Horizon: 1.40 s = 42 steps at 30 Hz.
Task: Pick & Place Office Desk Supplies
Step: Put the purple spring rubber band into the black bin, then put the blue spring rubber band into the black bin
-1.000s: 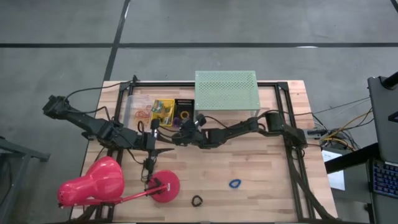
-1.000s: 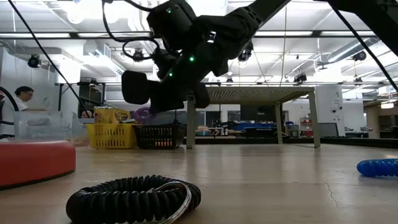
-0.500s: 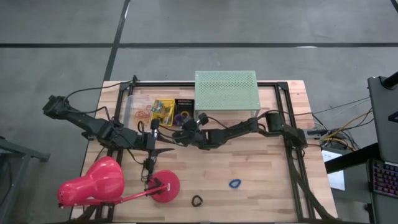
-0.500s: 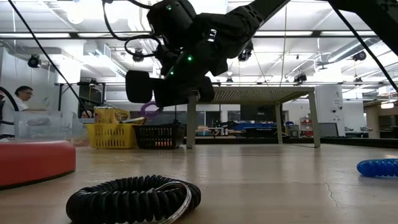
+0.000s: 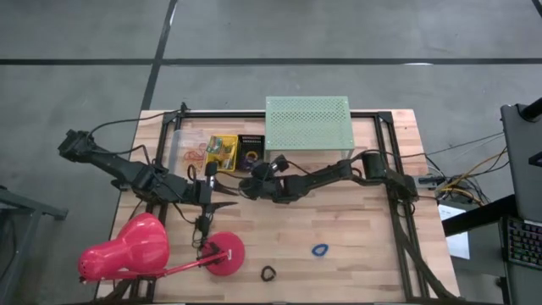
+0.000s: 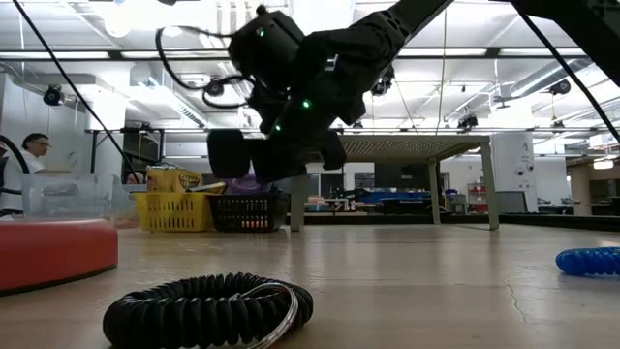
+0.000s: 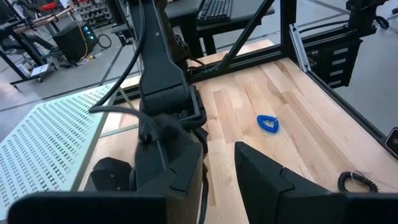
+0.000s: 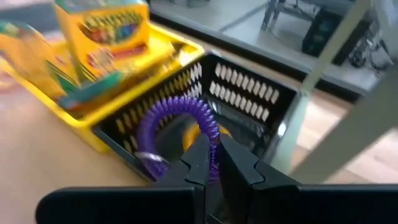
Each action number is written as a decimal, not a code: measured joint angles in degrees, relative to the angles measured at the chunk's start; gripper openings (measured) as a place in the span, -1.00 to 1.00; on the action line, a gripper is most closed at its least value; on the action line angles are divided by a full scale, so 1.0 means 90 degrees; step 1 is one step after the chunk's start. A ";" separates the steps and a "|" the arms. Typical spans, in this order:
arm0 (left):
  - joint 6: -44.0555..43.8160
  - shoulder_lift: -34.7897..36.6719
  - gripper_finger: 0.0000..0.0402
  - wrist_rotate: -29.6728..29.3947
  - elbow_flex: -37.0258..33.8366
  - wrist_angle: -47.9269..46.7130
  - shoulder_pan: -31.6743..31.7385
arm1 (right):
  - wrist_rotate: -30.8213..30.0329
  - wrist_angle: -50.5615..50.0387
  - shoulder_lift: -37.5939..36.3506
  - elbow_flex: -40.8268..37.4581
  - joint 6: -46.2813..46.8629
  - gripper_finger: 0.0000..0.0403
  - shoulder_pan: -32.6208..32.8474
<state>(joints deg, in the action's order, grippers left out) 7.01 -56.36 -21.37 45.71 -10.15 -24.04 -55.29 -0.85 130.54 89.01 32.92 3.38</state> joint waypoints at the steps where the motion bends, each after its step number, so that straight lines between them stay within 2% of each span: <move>1: -0.0001 0.0000 -0.51 0.0000 0.0000 0.0000 0.0000 | 0.0035 -0.0169 0.0000 0.0000 0.0150 -0.91 -0.0023; 6: -0.0001 0.0000 -0.51 0.0000 -0.0002 0.0000 0.0001 | 0.0344 -0.0401 -0.0002 -0.0012 0.0361 -0.91 -0.0095; 12: -0.0008 0.0000 -0.51 0.0000 -0.0002 0.0000 0.0001 | 0.0387 -0.0388 -0.0005 -0.0005 0.0335 -0.84 -0.0083; 31: -0.0008 0.0000 -0.51 -0.0002 -0.0002 0.0000 0.0001 | 0.0539 -0.0378 -0.0007 0.0027 0.0318 -0.24 -0.0086; 35: -0.0008 0.0000 -0.51 -0.0002 -0.0002 0.0000 0.0001 | 0.0535 -0.0376 -0.0008 0.0153 0.0054 -0.23 -0.0058; 42: -0.0008 0.0000 -0.51 -0.0002 -0.0002 -0.0067 0.0001 | 0.0728 -0.0411 -0.0354 0.0265 -0.0825 -0.31 0.0341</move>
<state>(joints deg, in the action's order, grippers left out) 6.94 -56.36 -21.39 45.69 -10.76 -24.03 -48.74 -4.54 127.36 91.39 25.50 6.45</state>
